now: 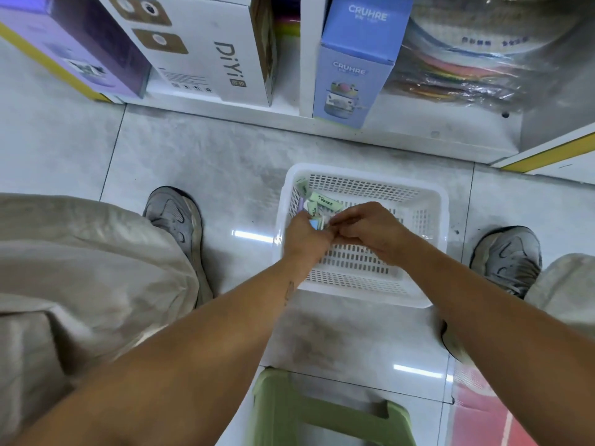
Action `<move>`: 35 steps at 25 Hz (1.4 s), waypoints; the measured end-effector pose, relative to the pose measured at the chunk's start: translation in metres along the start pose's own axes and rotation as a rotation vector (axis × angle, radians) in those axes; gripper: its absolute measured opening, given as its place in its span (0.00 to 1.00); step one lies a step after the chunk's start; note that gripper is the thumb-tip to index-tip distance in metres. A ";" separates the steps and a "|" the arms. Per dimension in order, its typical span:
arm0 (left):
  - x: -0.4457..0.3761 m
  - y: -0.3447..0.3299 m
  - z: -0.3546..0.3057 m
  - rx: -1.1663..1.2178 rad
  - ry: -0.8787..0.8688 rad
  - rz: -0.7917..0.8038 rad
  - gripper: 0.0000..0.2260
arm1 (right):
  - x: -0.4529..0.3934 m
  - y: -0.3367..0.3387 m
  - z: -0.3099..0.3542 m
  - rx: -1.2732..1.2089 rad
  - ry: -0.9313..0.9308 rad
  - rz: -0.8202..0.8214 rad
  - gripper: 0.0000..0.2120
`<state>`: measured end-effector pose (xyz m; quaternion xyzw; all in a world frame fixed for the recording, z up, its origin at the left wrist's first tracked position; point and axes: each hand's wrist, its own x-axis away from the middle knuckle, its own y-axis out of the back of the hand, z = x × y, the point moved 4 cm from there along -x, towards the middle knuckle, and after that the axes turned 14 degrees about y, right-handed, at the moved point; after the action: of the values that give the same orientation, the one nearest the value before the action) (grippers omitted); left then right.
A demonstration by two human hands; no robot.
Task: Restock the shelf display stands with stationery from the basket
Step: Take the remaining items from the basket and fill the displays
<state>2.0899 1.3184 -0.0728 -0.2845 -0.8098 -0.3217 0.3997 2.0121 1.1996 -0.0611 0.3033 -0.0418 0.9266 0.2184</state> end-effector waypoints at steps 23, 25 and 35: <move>-0.027 -0.011 0.015 -0.079 0.239 -0.200 0.14 | -0.021 -0.025 -0.044 0.522 0.092 -0.121 0.11; -0.026 -0.013 0.018 0.095 0.253 -0.107 0.13 | -0.016 -0.026 -0.045 0.247 -0.002 -0.140 0.10; -0.015 -0.012 0.019 0.726 0.410 0.081 0.13 | 0.001 -0.016 -0.020 0.210 0.045 0.072 0.07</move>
<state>2.0801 1.3219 -0.0981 -0.0868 -0.7625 -0.0493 0.6393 2.0070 1.2187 -0.0777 0.3018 0.0496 0.9398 0.1527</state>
